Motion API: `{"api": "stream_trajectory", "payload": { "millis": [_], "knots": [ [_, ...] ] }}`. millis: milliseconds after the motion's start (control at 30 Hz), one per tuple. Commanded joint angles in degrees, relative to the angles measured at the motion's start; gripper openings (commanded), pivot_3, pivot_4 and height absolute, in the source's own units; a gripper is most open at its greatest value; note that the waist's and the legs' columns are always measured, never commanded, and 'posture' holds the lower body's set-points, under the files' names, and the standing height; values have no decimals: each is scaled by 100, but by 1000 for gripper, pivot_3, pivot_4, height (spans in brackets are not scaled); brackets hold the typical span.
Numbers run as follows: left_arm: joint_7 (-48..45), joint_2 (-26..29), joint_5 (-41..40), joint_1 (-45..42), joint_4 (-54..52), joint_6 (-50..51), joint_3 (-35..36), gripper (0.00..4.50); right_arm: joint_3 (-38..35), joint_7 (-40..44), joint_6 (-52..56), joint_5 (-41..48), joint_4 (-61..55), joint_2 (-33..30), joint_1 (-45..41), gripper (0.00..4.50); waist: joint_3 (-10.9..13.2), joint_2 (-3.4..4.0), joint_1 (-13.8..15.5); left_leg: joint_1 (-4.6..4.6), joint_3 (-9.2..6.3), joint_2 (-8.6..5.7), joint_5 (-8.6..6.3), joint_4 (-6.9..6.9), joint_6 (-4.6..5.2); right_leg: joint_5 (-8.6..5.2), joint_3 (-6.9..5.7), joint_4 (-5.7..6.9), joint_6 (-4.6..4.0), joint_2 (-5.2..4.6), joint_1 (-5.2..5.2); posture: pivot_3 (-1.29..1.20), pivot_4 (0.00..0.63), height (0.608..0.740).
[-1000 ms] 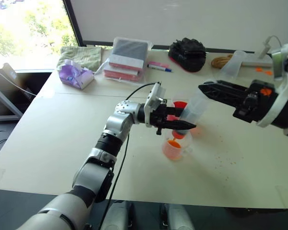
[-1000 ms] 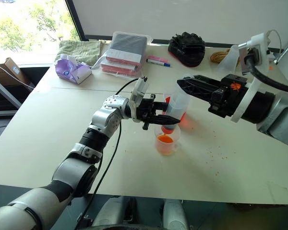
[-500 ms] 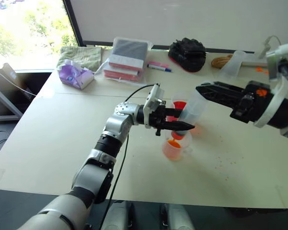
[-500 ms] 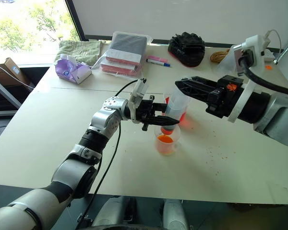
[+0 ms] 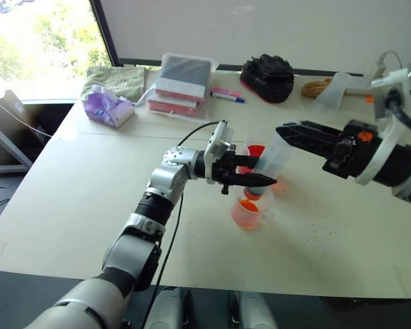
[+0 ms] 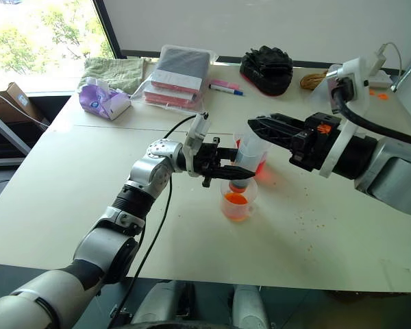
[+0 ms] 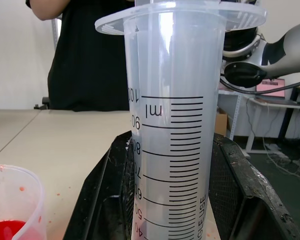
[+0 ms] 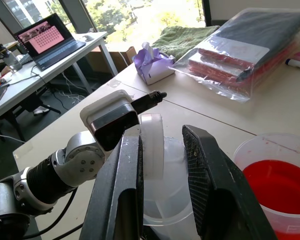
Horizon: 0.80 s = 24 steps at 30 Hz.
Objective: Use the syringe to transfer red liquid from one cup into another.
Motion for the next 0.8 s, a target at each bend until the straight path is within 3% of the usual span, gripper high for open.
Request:
{"api": "stream_trajectory", "payload": {
  "millis": [33,800],
  "knots": [
    [131,-119,-100,-224,-179,-29,110,1436,275,144,76,265,-508,48,107,624,0,0,0,0,0,0,0,0,0,0,0,0,0,0,0,0,150,740],
    [205,-146,-122,-263,-196,3,153,1436,345,194,76,264,-646,-39,477,624,0,0,0,0,0,0,0,1,0,0,-1,0,0,1,1,0,150,740]
  ]
}}
